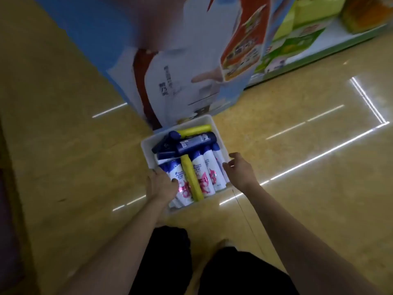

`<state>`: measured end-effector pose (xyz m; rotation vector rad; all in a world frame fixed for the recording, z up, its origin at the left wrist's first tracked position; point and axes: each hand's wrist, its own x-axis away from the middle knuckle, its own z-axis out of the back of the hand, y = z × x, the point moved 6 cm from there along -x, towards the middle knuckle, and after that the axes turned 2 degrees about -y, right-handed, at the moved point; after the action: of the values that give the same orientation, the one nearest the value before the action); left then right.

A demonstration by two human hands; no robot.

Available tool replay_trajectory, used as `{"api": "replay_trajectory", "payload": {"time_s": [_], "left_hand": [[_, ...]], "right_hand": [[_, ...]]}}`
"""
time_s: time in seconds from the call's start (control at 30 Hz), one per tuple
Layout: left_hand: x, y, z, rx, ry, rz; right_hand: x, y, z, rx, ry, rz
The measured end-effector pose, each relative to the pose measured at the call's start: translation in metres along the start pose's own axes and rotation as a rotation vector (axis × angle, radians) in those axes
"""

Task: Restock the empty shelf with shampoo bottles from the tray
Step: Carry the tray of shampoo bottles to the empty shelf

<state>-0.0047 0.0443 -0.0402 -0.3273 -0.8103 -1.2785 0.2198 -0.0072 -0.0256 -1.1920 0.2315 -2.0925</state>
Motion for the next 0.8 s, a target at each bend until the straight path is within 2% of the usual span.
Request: {"api": "replay_trajectory", "payload": {"time_s": [0.1, 0.27, 0.4, 0.57, 0.8], "left_hand": [[-0.044, -0.02, -0.017, 0.066, 0.118, 0.107], [-0.106, -0.056, -0.04, 0.123, 0.168, 0.213], [-0.131, -0.071, -0.057, 0.086, 0.101, 0.18], [-0.148, -0.067, -0.058, 0.097, 0.157, 0.153], [-0.142, -0.058, -0.06, 0.131, 0.175, 0.138]], "right_hand": [[-0.051, 0.016, -0.026, 0.135, 0.025, 0.049], [-0.115, 0.029, -0.056, 0.227, 0.063, 0.033], [-0.142, 0.036, -0.067, 0.15, 0.088, 0.02], [-0.15, 0.038, -0.067, 0.328, 0.162, 0.017], [-0.14, 0.039, -0.062, 0.269, 0.236, 0.045]]}}
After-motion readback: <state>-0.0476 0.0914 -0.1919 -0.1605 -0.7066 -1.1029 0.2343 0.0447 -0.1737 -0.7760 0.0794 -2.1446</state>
